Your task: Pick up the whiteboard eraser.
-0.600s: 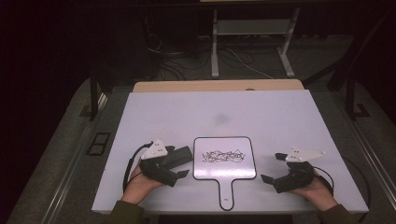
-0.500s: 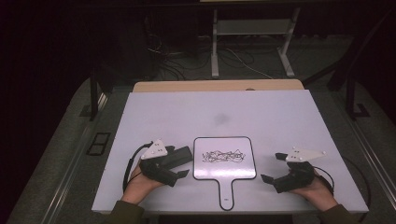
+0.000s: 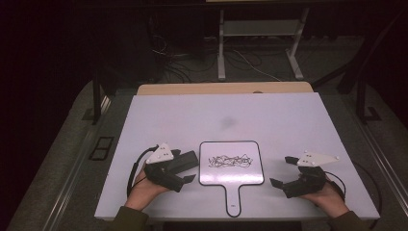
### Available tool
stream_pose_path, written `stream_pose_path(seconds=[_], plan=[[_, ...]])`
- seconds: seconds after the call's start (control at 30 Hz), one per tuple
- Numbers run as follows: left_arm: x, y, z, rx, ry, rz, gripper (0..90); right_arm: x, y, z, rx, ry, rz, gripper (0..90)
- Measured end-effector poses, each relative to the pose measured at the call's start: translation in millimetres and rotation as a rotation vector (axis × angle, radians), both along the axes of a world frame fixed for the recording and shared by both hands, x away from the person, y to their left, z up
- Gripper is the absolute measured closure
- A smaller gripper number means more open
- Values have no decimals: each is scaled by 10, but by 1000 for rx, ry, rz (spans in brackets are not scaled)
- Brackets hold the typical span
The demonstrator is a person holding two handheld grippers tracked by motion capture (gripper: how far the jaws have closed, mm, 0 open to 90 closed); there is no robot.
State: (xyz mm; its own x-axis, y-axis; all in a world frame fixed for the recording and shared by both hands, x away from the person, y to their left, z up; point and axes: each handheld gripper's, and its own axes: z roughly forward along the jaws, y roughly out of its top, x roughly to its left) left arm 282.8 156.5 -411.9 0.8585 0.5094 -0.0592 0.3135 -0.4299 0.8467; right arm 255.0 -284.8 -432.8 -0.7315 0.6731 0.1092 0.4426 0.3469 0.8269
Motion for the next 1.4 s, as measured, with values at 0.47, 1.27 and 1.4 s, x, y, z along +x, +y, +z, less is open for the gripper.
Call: stream_pose_path(seconds=[0.47, 1.27, 1.4], plan=[[84, -37, 41, 12, -4, -7, 0, 3, -16, -11, 6, 3, -11, 0], [261, -11, 107, 0, -23, -3, 0, 16, 8, -17, 14, 0, -12, 0], [296, -11, 128, 10, -28, -1, 0, 8, -4, -24, 9, 2, -8, 0]])
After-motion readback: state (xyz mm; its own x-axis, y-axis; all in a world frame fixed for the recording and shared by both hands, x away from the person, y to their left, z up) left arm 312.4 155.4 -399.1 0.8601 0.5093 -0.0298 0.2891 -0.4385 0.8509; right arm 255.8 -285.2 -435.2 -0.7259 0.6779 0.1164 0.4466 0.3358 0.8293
